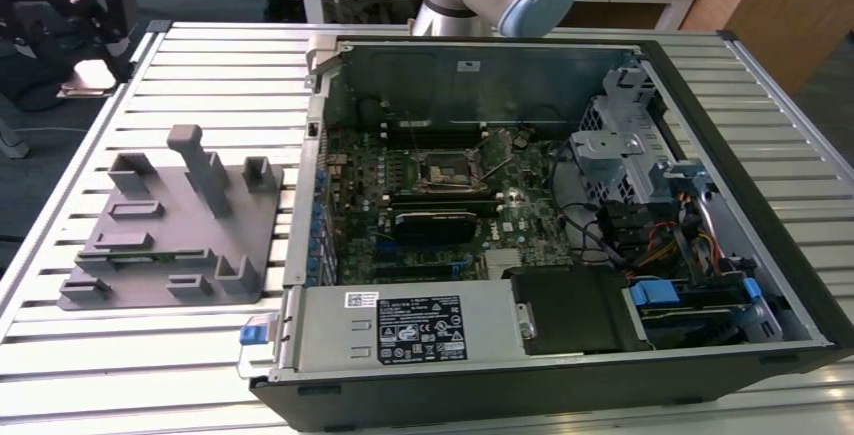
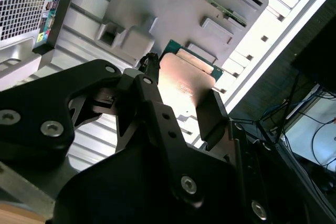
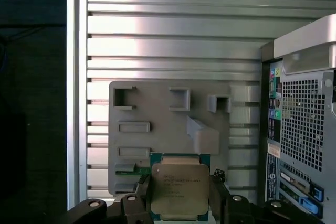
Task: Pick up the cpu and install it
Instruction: 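Pick up the cpu and move it towards the insertion slot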
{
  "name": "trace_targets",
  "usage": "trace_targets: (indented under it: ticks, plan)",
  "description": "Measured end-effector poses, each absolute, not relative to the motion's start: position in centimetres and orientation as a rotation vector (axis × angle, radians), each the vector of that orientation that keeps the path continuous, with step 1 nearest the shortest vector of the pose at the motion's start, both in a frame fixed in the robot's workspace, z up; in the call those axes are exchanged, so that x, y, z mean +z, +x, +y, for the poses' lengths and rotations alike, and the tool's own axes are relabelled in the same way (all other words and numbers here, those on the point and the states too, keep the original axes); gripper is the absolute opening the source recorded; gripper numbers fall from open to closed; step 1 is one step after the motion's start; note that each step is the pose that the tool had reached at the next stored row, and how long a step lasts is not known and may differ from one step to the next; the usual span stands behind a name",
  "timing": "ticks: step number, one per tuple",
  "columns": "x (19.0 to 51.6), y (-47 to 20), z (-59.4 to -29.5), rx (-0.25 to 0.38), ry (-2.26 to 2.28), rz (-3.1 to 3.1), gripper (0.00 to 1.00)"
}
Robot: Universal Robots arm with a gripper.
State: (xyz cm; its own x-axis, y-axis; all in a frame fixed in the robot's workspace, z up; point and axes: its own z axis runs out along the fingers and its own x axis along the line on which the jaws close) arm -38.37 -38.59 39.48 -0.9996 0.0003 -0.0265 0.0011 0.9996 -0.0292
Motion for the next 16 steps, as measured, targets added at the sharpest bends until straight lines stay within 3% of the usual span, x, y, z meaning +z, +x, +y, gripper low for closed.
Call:
trace_targets:
  ticks: [16]
  plan:
    - [39.5, -33.2, -38.6, -0.045, 0.001, 3.115, 0.53]
